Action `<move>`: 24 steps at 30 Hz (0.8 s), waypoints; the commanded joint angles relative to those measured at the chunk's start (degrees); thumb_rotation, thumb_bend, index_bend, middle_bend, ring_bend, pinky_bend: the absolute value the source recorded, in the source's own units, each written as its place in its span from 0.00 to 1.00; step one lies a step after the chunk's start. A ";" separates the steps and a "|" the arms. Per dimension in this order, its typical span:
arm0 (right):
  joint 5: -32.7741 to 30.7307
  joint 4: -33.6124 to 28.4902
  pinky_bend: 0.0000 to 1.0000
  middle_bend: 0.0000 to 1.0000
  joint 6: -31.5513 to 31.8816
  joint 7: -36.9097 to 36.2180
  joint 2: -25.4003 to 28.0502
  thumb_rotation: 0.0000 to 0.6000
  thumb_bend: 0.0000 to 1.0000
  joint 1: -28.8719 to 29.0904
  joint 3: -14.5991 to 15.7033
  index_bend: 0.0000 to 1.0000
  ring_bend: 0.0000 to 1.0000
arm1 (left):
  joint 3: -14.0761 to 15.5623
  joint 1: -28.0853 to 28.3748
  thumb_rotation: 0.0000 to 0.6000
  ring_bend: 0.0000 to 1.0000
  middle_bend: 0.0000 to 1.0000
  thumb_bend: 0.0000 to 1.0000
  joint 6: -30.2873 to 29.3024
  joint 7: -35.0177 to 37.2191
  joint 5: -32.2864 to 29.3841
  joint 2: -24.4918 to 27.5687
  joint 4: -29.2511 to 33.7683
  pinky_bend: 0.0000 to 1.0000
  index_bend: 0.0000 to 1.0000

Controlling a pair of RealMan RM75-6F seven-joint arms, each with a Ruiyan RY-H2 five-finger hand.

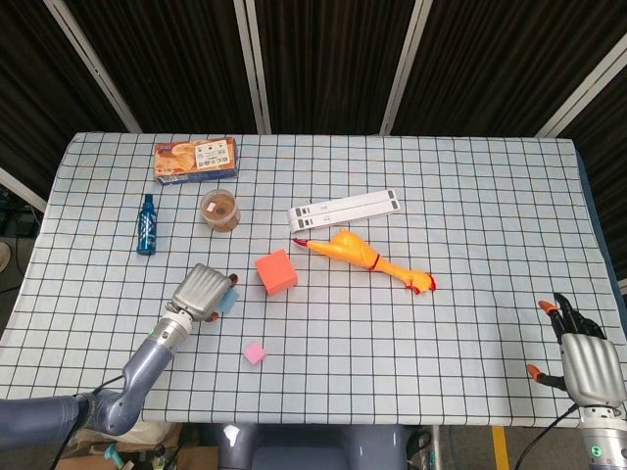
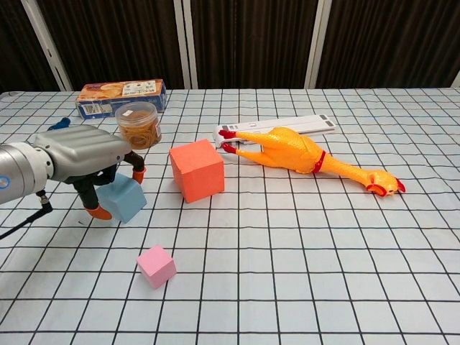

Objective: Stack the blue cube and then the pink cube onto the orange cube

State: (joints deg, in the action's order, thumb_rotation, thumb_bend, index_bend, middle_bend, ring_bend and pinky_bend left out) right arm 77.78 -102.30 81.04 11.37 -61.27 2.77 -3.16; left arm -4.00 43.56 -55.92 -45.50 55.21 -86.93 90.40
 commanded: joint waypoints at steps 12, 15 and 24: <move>-0.34 -0.14 0.23 0.07 -0.66 -0.20 0.02 1.00 0.12 0.24 0.09 0.17 0.19 | 0.80 0.29 1.00 0.98 0.96 0.12 -0.95 -0.02 0.41 -0.67 -1.09 1.00 0.36; -0.43 -0.17 0.23 0.07 -0.80 -0.38 0.07 1.00 0.12 0.28 0.10 0.17 0.19 | 0.90 0.30 1.00 0.98 0.96 0.14 -1.48 -0.15 0.62 -1.11 -1.49 1.00 0.39; -0.42 -0.04 0.24 0.07 -0.98 -0.93 0.22 1.00 0.12 0.32 0.17 0.17 0.19 | 0.59 -0.36 1.00 1.00 0.99 0.32 -5.29 -1.95 0.24 -1.62 -0.89 1.00 0.60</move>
State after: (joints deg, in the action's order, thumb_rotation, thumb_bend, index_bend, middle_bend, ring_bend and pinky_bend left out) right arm 77.35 -102.34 80.06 10.45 -61.06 3.09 -2.98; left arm -3.20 43.43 -60.48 -47.09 55.59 -88.47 89.10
